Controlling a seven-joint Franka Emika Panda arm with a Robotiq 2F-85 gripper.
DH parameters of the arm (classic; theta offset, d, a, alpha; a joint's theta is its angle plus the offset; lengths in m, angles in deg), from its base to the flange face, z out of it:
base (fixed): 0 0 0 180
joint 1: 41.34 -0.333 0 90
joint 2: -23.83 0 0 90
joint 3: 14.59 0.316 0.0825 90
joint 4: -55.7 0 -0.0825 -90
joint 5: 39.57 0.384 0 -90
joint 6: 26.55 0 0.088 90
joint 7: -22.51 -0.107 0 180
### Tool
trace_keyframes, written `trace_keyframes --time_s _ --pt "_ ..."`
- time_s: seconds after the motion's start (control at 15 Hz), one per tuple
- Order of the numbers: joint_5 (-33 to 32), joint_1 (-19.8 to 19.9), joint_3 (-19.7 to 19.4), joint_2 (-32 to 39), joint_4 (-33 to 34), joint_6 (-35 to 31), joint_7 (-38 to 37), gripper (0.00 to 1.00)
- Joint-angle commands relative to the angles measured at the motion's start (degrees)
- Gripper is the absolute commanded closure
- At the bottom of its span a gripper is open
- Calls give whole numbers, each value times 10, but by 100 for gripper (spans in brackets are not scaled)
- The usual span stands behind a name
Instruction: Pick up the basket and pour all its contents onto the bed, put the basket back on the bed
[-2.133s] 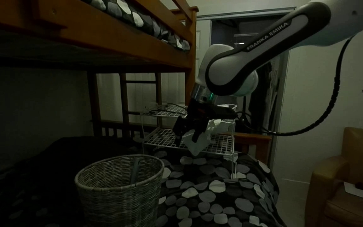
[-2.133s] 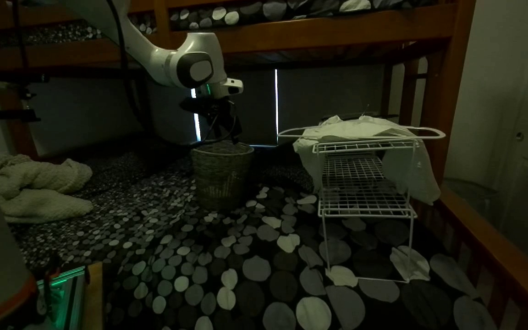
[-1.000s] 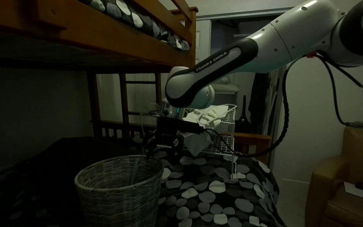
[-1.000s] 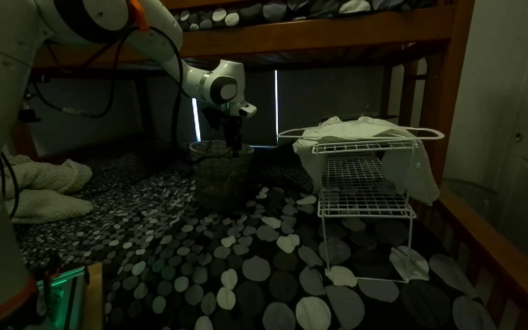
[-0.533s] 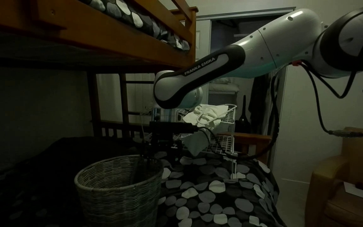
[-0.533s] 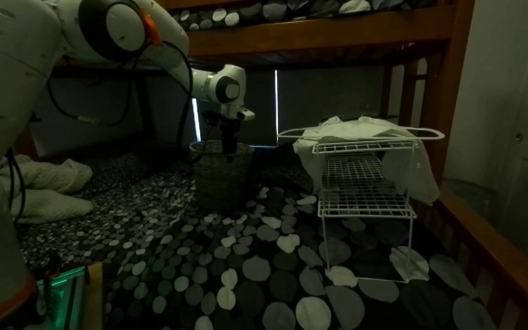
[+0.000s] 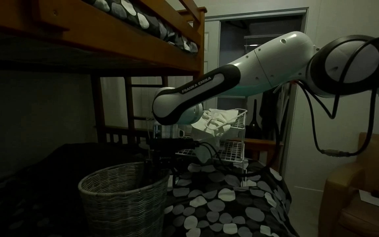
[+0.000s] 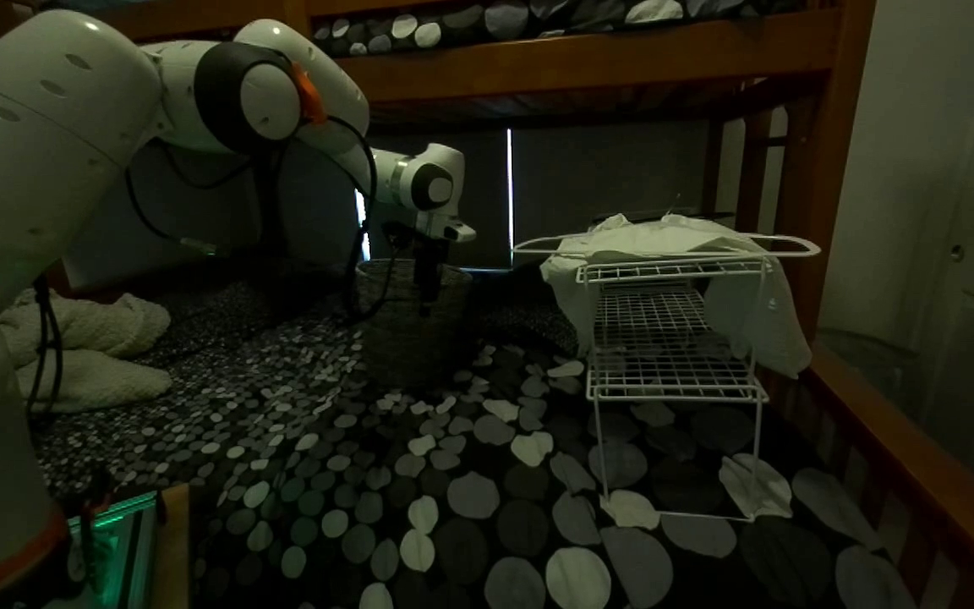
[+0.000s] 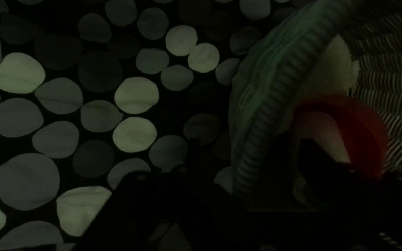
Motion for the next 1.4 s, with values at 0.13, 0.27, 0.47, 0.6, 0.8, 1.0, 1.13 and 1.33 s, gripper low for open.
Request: trace_keyframes --time_s 0.13,0.27,0.47,0.6,0.8,1.0,1.13,1.33 --pt "12 -8 -5 17 32 -5 -11 72" --pt "10 -9 -5 12 32 -9 -10 87" --pt "8 -9 -5 7 33 -12 -6 100" --pt "-2 -3 -1 -18 5 -40 2 97" --pt "-53 -12 -26 -94 -76 -114 -16 97" --pt "-142 -33 -43 -165 -136 -84 -16 97" --pt "-205 -46 -49 -209 -168 -54 -18 97" --pt "-306 -54 -38 -281 -221 -7 -35 97"
